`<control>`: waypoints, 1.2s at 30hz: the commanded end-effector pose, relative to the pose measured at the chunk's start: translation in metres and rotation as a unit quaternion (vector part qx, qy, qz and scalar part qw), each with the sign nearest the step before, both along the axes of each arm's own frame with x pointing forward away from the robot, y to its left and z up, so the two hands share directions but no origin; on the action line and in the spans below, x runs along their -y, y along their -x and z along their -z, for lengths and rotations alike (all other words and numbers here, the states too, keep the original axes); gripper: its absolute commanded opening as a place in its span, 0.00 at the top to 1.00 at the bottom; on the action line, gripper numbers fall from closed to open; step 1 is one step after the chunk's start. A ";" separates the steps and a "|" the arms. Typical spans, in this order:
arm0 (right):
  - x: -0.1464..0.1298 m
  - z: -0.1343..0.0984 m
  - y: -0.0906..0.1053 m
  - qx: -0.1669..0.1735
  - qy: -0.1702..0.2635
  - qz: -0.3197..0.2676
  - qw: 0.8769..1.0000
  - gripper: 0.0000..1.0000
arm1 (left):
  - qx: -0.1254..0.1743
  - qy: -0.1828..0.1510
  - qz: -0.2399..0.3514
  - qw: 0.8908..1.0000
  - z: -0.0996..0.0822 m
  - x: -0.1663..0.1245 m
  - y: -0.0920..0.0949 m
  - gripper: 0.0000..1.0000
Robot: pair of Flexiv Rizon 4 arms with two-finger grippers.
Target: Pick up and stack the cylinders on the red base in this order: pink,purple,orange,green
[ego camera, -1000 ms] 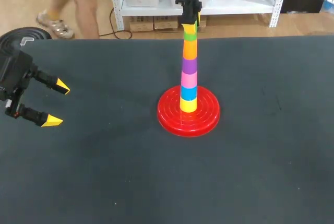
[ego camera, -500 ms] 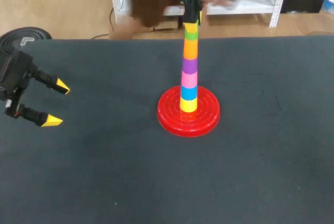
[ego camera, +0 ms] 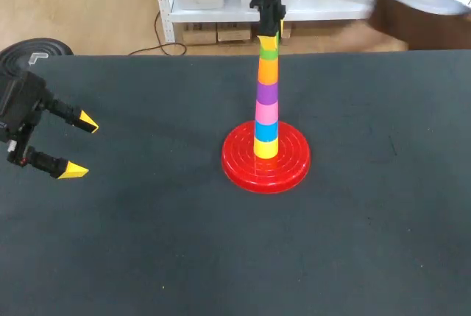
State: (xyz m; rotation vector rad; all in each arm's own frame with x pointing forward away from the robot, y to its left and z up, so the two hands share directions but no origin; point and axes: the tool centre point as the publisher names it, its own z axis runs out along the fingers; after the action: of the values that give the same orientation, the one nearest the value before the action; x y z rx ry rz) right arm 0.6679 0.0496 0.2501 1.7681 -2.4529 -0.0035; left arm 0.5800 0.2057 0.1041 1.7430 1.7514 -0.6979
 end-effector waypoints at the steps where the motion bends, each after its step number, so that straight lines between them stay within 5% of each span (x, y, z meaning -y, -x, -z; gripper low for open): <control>1: 0.002 0.007 0.002 0.001 -0.004 0.001 1.000 1.00 | 0.002 0.001 0.000 1.000 0.001 -0.001 0.000 0.00; 8: 0.001 0.007 0.003 0.004 -0.007 0.002 1.000 1.00 | 0.002 0.001 0.000 1.000 0.001 -0.001 0.000 0.00; 9: 0.001 0.007 0.003 0.005 -0.007 0.002 1.000 0.61 | 0.002 0.001 0.000 1.000 0.001 -0.001 0.000 0.00; 10: 0.000 0.007 0.004 0.008 -0.007 0.002 1.000 0.06 | 0.002 0.001 0.000 1.000 0.001 -0.001 0.000 0.00; 11: -0.001 0.006 0.004 0.011 -0.006 0.002 1.000 0.00 | 0.002 0.001 0.000 1.000 0.001 -0.001 0.000 0.00; 24: 0.001 -0.014 0.017 0.069 -0.021 0.005 0.997 0.00 | 0.002 0.001 0.000 1.000 0.001 -0.001 0.000 0.00; 30: 0.016 -0.026 0.037 0.153 -0.089 0.025 0.984 0.00 | 0.002 0.001 0.000 1.000 0.001 -0.001 0.000 0.00; 36: 0.021 -0.014 0.058 0.190 -0.131 0.033 0.973 0.00 | 0.002 0.001 0.000 1.000 0.001 -0.001 0.000 0.00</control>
State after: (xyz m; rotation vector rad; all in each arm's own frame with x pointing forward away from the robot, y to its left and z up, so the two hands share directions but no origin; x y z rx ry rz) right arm 0.6391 0.0534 0.2769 1.7834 -2.6432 -0.0188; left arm 0.5800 0.2057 0.1041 1.7430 1.7514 -0.6979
